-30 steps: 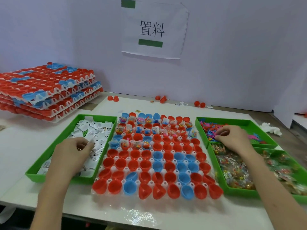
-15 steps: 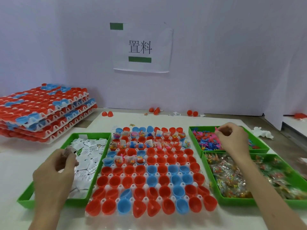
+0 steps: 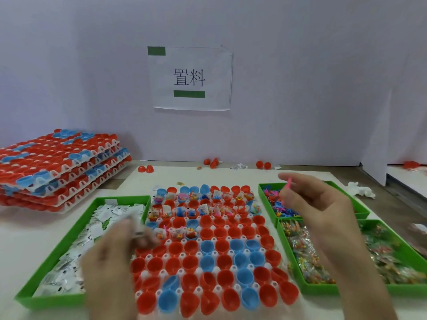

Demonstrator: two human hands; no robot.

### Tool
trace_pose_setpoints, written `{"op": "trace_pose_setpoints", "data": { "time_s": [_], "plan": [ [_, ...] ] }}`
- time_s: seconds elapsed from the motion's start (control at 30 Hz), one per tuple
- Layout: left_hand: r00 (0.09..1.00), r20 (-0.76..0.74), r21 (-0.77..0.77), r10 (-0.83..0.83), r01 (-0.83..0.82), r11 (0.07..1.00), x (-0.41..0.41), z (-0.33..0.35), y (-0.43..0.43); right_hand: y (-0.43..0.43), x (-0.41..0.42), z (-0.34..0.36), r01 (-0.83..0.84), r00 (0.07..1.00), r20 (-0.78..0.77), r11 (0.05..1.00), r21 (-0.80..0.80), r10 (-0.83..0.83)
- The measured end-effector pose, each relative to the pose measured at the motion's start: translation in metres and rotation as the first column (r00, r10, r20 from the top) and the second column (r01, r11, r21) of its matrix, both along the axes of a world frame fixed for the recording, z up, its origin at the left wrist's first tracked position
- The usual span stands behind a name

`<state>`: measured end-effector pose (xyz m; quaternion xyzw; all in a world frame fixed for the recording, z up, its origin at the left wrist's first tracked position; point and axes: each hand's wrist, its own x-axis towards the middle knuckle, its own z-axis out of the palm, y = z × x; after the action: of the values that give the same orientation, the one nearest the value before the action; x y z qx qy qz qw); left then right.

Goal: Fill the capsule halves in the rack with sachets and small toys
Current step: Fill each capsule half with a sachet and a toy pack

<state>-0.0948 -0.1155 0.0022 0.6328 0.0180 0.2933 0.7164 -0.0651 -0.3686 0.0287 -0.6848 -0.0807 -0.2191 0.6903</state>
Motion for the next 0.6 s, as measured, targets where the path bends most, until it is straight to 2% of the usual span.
{"op": "trace_pose_setpoints", "data": {
  "time_s": [0.1,0.17,0.23,0.37,0.53,0.6],
  "plan": [
    [0.969,-0.033,0.168,-0.245,0.247,0.954,-0.004,-0.008,-0.036,0.015,-0.034,-0.004,-0.138,0.990,0.005,0.990,0.038,0.137],
    [0.941,-0.042,0.187,-0.335,0.337,0.923,-0.009,-0.008,-0.059,0.021,-0.044,-0.002,-0.181,0.983,0.029,0.983,-0.014,0.181],
    [0.949,-0.015,0.157,-0.314,0.313,0.937,-0.009,-0.008,-0.070,0.022,-0.048,0.002,-0.195,0.979,0.056,0.979,-0.052,0.198],
    [0.962,0.018,0.105,-0.271,0.268,0.958,-0.013,-0.002,-0.078,0.020,-0.053,0.006,-0.163,0.985,0.058,0.986,-0.020,0.164],
    [0.970,-0.038,0.010,-0.241,0.242,0.970,-0.013,-0.003,-0.079,0.034,-0.049,-0.001,-0.119,0.990,0.067,0.991,-0.064,0.123],
    [0.968,-0.059,-0.089,-0.246,0.240,0.967,-0.013,-0.004,-0.081,0.040,-0.048,-0.002,-0.115,0.991,0.061,0.991,-0.068,0.120]
  ]
}}
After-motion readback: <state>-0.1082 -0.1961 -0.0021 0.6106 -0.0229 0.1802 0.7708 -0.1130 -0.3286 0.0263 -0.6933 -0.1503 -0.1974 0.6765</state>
